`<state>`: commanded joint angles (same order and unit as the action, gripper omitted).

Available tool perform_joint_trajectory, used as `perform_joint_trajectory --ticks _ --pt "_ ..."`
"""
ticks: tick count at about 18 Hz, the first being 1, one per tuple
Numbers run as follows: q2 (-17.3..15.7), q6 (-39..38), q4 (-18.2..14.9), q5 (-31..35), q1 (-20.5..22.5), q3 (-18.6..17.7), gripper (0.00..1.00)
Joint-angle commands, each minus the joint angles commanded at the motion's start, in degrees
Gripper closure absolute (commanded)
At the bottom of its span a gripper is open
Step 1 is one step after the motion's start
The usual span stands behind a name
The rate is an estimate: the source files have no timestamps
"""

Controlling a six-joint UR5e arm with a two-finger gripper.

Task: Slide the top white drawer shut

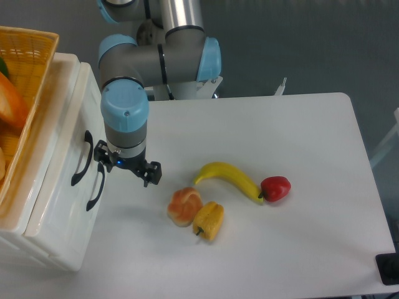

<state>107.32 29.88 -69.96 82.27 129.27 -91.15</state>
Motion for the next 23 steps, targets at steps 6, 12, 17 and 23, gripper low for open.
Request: perform_joint_trajectory --ticks 6,12,17,23 --pt "-0.2 9.0 0.0 1.4 7.5 3.6 0.00" --pt "-0.3 24.3 0.2 8.2 14.7 4.3 0.00" --pt "-3.2 35.0 -0.1 9.8 21.3 4.8 0.00" --pt "-5.4 44.0 -0.4 9.3 27.0 3.4 0.00"
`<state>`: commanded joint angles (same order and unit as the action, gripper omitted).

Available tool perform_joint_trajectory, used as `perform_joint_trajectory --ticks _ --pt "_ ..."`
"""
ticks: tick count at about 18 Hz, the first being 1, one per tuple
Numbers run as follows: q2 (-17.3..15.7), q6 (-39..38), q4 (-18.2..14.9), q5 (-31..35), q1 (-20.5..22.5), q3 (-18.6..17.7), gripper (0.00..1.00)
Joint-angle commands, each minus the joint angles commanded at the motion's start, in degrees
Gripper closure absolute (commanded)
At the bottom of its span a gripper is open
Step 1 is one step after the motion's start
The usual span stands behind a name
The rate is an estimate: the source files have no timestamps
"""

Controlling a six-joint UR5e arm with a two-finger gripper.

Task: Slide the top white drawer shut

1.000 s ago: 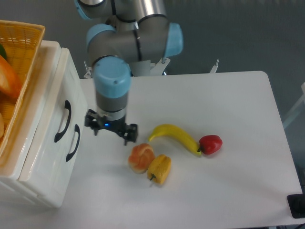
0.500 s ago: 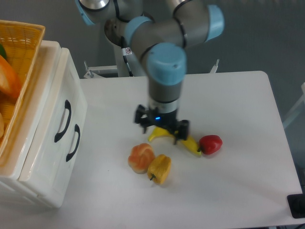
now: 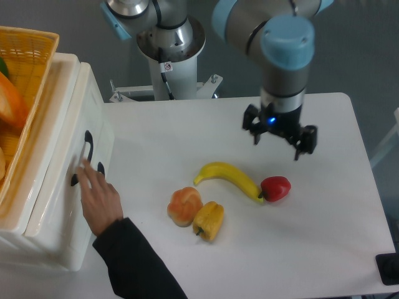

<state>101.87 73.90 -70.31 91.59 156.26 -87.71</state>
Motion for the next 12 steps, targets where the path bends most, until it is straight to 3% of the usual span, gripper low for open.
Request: perform_joint_trajectory --ticks 5,12 --pt "-1.1 13.4 -3.1 -4.1 6.1 0.0 0.00" --pt "-1.5 16.3 -4.0 -7.1 9.2 0.0 0.00"
